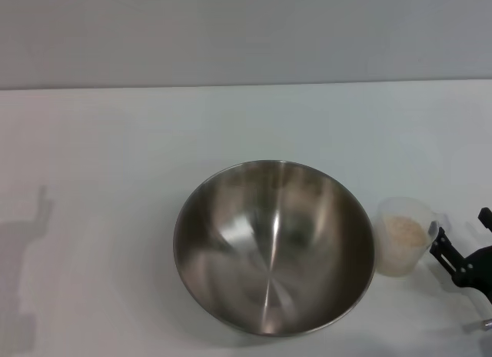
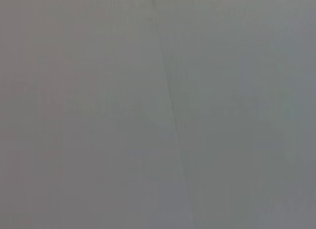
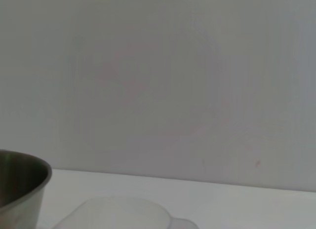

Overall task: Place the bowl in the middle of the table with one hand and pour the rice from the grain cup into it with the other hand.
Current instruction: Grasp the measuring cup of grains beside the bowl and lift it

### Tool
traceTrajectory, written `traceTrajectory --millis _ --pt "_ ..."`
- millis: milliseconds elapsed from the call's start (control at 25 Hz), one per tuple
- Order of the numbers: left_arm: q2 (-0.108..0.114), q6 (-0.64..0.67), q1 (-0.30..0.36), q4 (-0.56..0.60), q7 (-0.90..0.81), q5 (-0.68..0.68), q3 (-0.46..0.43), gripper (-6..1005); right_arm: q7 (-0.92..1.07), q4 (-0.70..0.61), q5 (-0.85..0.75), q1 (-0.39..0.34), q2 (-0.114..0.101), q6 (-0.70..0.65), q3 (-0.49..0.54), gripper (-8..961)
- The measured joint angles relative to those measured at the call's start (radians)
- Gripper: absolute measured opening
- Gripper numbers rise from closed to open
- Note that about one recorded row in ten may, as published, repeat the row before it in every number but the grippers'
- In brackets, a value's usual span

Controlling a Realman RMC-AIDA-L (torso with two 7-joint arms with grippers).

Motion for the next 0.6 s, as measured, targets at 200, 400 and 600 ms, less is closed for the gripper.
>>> traceTrajectory --millis 200,400,600 --pt "0.0 0.0 -0.001 0.002 0.0 0.0 0.001 806 0.001 0.003 0.0 0.002 0.0 0.0 0.001 811" --pt "0.0 0.0 -0.006 0.01 0.0 0.0 0.002 806 0.001 0.003 0.0 0.002 0.0 -0.002 0.001 811" --pt "0.0 0.0 -0.009 0.01 0.0 0.0 0.003 806 -0.005 0.006 -0.003 0.001 0.002 -0.009 0.0 776"
